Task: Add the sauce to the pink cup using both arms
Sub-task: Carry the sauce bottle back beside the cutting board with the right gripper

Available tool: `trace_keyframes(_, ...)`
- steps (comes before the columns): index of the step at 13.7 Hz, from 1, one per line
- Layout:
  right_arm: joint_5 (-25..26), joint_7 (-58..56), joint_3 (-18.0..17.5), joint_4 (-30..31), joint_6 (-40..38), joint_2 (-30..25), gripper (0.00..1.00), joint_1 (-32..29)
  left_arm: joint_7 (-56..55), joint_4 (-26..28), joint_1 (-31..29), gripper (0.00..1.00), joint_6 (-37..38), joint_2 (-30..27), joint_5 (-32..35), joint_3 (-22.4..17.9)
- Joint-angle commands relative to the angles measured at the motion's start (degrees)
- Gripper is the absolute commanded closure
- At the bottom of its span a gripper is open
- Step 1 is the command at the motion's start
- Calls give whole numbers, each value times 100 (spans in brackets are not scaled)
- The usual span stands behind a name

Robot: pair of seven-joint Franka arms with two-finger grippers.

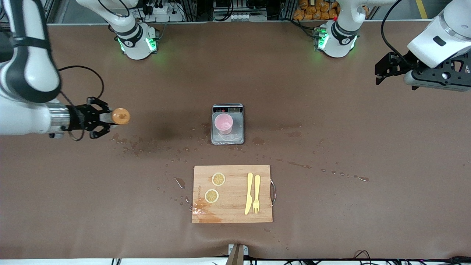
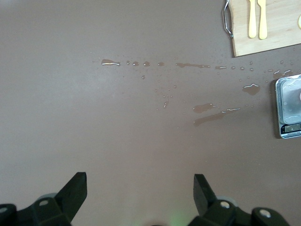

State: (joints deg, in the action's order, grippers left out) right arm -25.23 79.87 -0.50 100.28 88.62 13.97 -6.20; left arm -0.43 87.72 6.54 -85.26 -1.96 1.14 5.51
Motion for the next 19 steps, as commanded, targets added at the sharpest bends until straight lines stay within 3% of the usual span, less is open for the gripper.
trace_keyframes(1, -359, -830, -108, 88, -152, 122, 77, -591, -45, -53, -56, 0, 254, 29, -8, -41)
trace_keyframes(6, -1158, -2464, -99, 88, -538, 1026, 77, -1584, -114, -53, -48, 0, 308, -24, -130, -33)
trace_keyframes(14, -1379, -4434, -99, 9, -600, 2495, 76, -2342, -203, -62, -39, 0, 308, -103, -263, 20)
trace_keyframes(18, -1397, -4902, -99, -78, -574, 2865, 57, -2491, -220, -45, -39, 0, 299, -164, -263, 3)
trace_keyframes(19, -1388, -4980, -99, -148, -574, 2961, 46, -2518, -220, -27, -47, 0, 264, -164, -263, 2)
